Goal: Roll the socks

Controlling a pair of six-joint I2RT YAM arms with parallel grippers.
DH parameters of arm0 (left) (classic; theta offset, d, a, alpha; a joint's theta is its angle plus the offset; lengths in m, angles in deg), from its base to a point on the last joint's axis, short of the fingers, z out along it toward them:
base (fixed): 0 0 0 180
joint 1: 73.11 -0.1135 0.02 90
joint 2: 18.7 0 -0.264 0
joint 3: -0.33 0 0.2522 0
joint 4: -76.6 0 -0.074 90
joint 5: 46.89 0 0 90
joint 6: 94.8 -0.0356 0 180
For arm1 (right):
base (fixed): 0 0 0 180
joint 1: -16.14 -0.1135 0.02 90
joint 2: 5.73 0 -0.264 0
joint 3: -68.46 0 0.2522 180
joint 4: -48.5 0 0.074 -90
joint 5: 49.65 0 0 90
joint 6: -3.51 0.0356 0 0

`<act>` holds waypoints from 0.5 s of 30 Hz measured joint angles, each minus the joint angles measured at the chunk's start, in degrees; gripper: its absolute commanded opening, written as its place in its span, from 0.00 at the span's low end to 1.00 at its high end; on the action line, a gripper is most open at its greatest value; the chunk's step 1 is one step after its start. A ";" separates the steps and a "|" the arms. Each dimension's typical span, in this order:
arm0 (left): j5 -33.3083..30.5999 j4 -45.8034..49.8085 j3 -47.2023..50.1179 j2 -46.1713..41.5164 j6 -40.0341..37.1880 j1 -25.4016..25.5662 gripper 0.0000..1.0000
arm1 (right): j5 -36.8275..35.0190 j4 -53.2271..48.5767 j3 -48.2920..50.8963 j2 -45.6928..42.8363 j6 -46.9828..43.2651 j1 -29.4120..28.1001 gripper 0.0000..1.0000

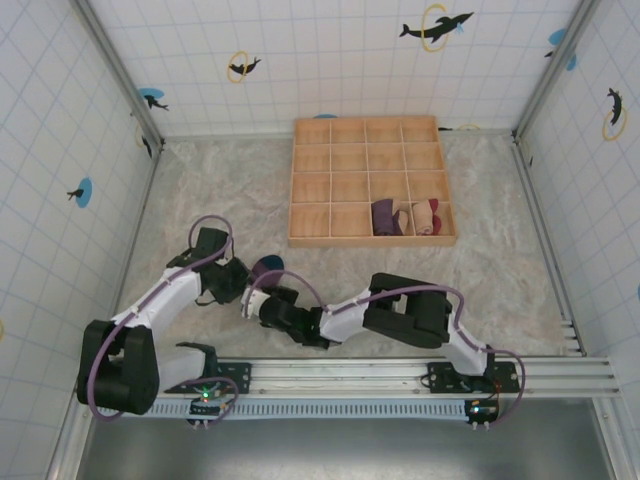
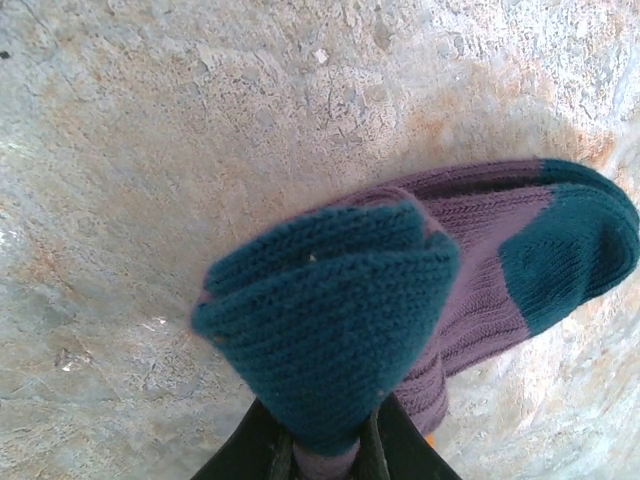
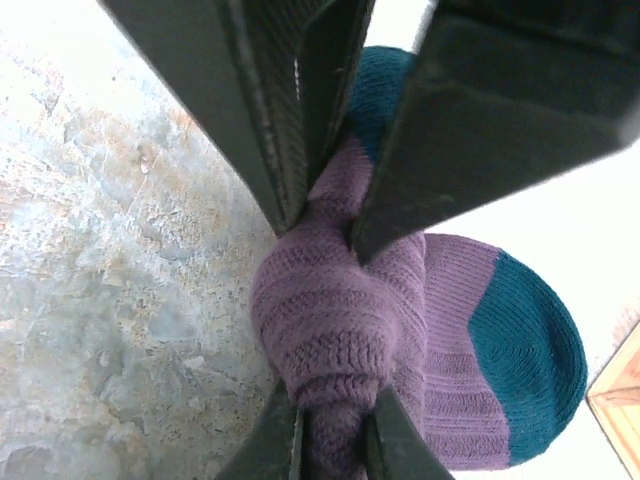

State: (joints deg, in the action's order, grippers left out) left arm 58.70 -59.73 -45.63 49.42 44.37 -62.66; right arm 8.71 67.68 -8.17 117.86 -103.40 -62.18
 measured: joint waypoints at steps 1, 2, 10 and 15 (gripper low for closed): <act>0.66 0.26 0.02 -0.28 -0.42 -0.57 0.42 | 1.62 0.22 0.66 -0.59 0.63 0.50 0.00; 0.98 0.74 0.02 -0.66 -0.61 -1.03 0.55 | 3.21 0.44 1.25 -1.07 1.46 1.09 0.00; 0.90 2.84 0.02 -5.27 -0.11 -3.02 0.77 | 16.94 0.63 3.80 -3.80 8.68 6.23 0.00; 0.87 1.66 0.02 -9.97 1.70 -3.02 0.77 | 28.06 -0.55 3.34 -4.07 15.58 10.58 0.00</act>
State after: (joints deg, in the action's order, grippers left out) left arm 59.58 -58.07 -45.61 39.45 46.07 -65.67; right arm 36.77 67.14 -4.82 113.79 -87.81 -51.60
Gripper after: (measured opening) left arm 0.772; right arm 0.135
